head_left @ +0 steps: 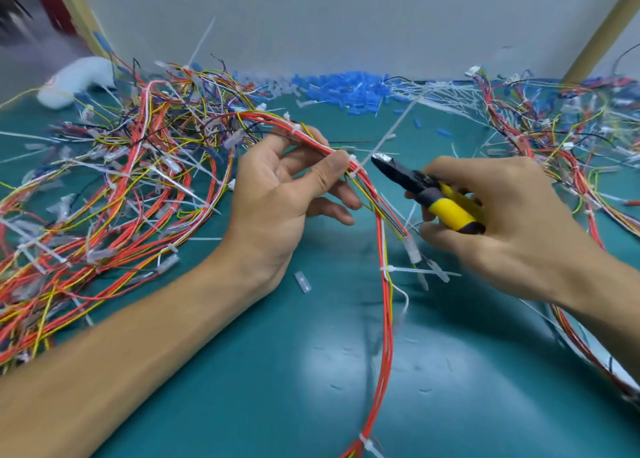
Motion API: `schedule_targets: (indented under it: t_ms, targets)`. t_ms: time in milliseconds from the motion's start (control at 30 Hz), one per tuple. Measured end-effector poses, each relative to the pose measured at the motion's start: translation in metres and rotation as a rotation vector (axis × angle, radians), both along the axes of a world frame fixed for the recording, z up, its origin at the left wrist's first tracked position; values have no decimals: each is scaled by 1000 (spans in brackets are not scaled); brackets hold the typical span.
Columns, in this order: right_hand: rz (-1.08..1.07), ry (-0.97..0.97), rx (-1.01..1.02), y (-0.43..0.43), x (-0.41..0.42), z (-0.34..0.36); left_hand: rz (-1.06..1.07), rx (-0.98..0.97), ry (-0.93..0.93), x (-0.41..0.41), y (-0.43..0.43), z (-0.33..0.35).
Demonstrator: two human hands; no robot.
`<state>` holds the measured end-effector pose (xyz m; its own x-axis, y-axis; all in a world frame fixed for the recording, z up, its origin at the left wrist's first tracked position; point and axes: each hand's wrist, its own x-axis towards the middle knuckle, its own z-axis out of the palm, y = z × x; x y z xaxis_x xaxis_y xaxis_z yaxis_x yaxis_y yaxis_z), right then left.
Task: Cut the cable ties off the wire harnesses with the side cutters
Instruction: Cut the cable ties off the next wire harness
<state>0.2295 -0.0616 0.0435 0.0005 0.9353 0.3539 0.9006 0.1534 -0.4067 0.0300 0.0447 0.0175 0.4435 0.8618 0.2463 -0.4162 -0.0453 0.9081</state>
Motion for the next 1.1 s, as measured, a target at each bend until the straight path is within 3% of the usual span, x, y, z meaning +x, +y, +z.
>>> schedule_targets:
  t_ms: [267,500,633,767,900,1100]
  targets:
    - [3,-21,-34,-3,-3,3,40,21,64,2,-1,0]
    - [149,566,-373,-5,-12,5,-165,-50,57,-3,2,1]
    - [226,723,-436,-3,-14,4,-154,-87,6,-1,0,1]
    - [158,685,-293,-2,-17,-1,-135,-46,-3,-1,1,3]
    - [22,384,-2,-2,-16,-4,-127,-23,10,1,-1,1]
    - [38,211,-27,-1,-9,-4,-114,-35,27,1,-2,0]
